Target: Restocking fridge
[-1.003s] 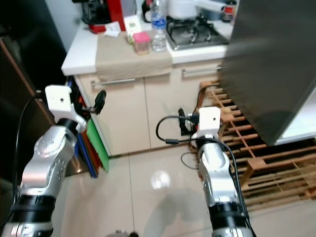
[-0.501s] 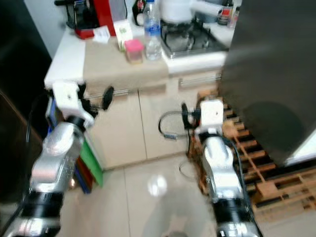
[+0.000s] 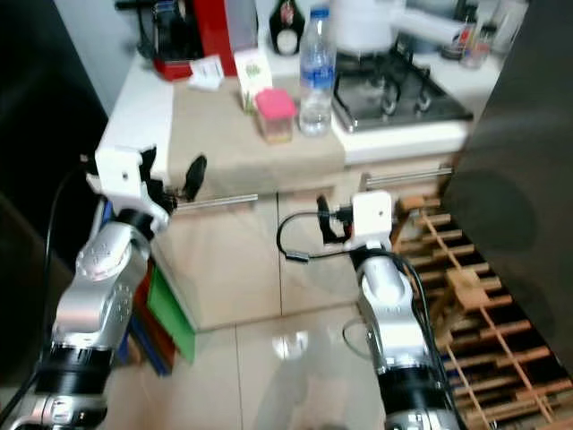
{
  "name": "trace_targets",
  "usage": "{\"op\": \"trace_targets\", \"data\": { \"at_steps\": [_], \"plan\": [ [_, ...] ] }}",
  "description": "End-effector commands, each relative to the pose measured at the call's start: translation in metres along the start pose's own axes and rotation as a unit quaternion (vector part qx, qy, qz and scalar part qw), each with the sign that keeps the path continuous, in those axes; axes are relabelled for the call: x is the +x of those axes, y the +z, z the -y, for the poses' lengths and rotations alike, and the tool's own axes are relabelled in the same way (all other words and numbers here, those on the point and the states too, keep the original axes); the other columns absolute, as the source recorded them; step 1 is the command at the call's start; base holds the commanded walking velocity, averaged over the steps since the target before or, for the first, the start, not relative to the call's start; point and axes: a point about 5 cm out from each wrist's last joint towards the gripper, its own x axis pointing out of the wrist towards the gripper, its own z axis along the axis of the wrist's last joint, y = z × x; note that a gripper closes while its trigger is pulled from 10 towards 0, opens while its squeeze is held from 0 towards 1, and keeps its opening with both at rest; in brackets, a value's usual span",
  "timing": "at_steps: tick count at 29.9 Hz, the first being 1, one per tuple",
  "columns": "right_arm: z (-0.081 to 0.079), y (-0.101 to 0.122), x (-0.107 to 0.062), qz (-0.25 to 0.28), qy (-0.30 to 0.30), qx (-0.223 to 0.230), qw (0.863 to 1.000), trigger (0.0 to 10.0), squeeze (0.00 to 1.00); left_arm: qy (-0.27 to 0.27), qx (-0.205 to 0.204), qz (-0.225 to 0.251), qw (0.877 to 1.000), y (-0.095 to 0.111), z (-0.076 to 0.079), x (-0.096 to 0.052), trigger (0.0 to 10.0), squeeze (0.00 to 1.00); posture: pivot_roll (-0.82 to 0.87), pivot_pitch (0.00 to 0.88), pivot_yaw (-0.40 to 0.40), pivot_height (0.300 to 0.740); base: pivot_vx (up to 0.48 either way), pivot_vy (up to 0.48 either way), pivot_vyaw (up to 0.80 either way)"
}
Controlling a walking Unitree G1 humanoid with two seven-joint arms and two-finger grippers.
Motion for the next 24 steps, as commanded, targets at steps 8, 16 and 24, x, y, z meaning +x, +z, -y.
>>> {"op": "trace_targets", "data": {
  "at_steps": [8, 16, 24],
  "plan": [
    [0.008, 0.012, 0.002, 0.023, -0.004, -0.017, 1.000, 10.0, 0.00, -0.007, -0.003, 0.021, 1.000, 0.008, 0.005, 0.011, 10.0, 0.00, -0.13, 0.000, 0.027, 0.740, 0.480, 0.000, 0.00],
    [0.032, 0.037, -0.016, 0.077, -0.060, -0.039, 0.994, 10.0, 0.00, -0.018, -0.008, 0.045, 0.999, 0.017, 0.007, 0.017, 10.0, 0.00, -0.15, 0.000, 0.032, 0.740, 0.480, 0.000, 0.00],
    [0.046, 0.068, -0.055, 0.126, -0.094, -0.086, 0.984, 10.0, 0.00, 0.017, 0.024, 0.062, 0.998, 0.050, -0.039, 0.052, 10.0, 0.00, -0.20, 0.000, 0.056, 0.740, 0.060, 0.000, 0.00]
  ]
}}
